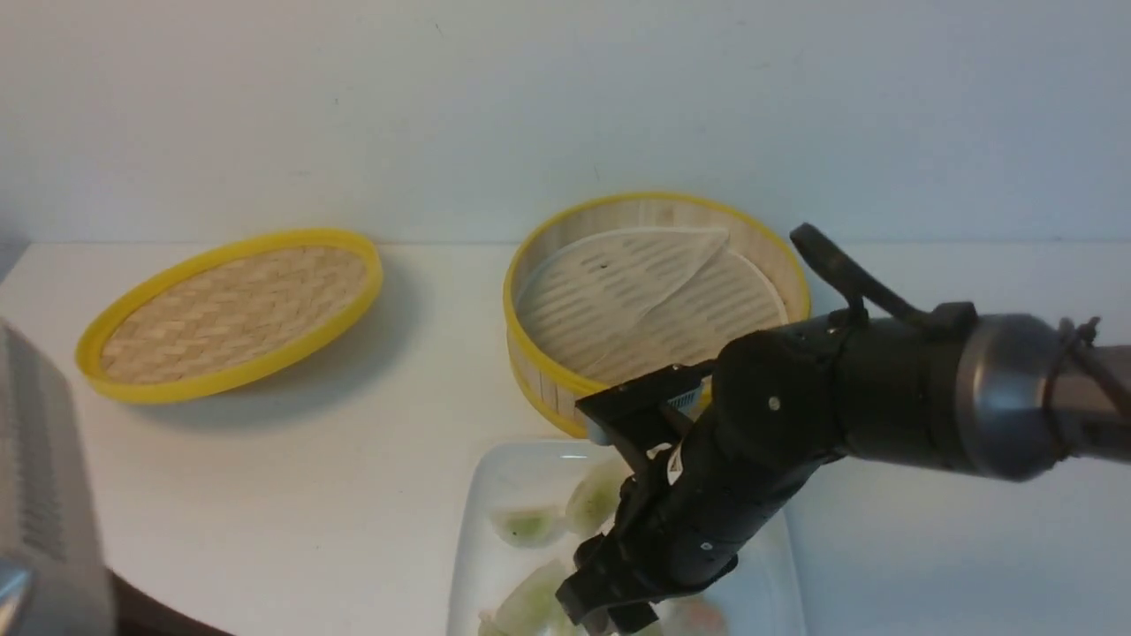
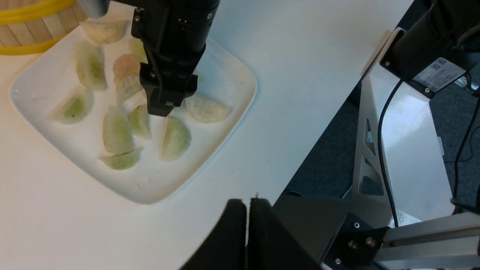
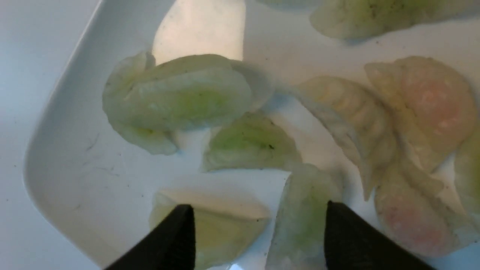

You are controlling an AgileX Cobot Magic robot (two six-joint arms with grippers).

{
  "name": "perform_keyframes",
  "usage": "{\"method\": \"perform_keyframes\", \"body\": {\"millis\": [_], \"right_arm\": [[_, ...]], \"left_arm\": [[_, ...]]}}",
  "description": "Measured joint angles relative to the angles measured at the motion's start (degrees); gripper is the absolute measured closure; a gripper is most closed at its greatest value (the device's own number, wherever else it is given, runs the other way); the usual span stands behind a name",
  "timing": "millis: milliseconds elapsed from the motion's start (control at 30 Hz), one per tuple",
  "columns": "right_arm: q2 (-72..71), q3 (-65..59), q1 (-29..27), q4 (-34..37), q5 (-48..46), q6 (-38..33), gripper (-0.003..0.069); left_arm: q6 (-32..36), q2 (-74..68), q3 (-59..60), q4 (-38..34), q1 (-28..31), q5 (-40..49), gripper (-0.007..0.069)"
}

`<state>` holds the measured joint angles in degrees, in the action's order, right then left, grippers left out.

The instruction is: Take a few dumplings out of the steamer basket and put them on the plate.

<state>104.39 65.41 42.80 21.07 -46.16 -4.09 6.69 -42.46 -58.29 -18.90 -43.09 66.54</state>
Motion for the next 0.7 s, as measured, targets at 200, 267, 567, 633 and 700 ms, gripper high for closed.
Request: {"method": "perform_keyframes", "body": {"millis": [200, 267, 567, 633, 700], "right_arm": [[-0.9, 7.5, 0.0, -4.0, -13.6, 2.8, 0.0214], [-3.0, 10.3, 0.0, -6.6, -17.6, 5.0, 0.0294], [-29.3, 12.6, 0.0, -12.5, -20.8, 12.4, 0.0658], [-39.3, 10.6, 0.0, -12.9, -17.5, 13.1, 0.0669], [-48.0, 7.0, 0.0, -13.8, -13.5, 13.1, 0.0671]], "left_arm": [[0.1, 4.9, 0.0, -0.1, 0.0, -0.3, 0.0631], [0.1, 6.3, 0.0, 0.0, 0.0, -1.0, 0.0631], [0.0, 12.3, 0.0, 3.0, 0.0, -5.4, 0.0631], [0.0, 13.0, 0.0, 3.4, 0.0, -8.1, 0.0631], [0.0, 13.2, 0.0, 3.3, 0.0, -9.9, 0.0631]]}}
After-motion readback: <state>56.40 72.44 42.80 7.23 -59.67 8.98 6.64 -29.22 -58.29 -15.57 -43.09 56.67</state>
